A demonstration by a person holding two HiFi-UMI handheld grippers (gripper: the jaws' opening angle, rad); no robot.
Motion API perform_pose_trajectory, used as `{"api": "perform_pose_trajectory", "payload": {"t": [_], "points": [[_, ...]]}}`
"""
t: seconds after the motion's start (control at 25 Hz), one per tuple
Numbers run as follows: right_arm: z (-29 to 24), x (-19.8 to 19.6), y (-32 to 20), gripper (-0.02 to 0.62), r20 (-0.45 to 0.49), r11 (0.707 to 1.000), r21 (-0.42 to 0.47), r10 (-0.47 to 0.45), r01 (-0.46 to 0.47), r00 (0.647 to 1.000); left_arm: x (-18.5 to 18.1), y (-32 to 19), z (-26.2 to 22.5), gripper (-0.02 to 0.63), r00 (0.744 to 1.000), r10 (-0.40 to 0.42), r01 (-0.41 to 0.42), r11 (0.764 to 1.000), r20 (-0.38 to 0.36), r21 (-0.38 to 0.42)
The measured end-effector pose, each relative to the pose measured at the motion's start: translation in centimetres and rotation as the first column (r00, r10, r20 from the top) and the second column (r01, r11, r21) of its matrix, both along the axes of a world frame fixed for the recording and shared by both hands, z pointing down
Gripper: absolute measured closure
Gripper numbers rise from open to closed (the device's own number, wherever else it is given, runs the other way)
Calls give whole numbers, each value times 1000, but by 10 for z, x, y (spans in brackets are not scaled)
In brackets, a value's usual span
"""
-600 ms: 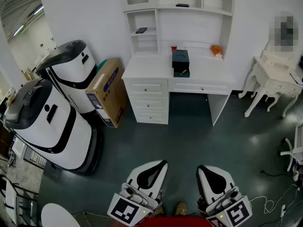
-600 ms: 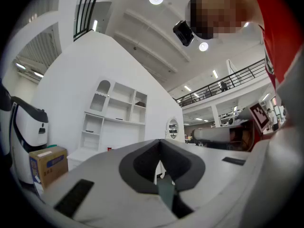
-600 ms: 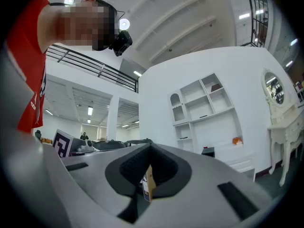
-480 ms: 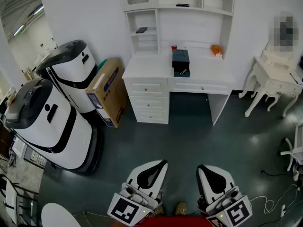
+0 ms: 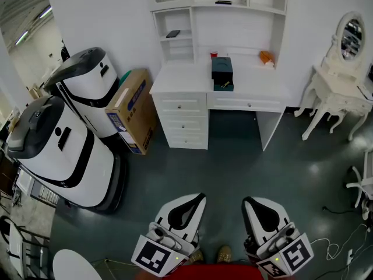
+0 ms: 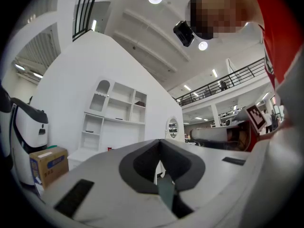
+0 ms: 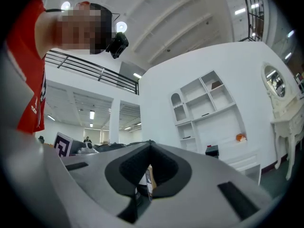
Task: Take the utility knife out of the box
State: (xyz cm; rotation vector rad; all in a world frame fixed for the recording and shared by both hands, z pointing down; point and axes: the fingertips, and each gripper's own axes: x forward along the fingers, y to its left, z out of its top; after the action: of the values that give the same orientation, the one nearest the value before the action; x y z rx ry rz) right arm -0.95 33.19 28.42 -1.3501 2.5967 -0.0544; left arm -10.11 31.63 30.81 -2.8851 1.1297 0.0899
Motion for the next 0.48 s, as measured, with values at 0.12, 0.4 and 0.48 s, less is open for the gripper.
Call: {"api": "perform_pose_trajectory", "payload": {"t": [0.12,0.4,0.48], "points": [[3,2,-4,591,17,1000,-15,0,0,1000,0,-2,0,598,1000,1,-1,1000,1,-1],[11,11,-14,591,16,999,-40,-6,7,1000,6,-10,-1,598,1000,-10,10,1000,5,1],[12,14,-20,591,4,999,-37,-12,12,1000,8,-18,-6,598,999,-24,25,999,-23,37]]}}
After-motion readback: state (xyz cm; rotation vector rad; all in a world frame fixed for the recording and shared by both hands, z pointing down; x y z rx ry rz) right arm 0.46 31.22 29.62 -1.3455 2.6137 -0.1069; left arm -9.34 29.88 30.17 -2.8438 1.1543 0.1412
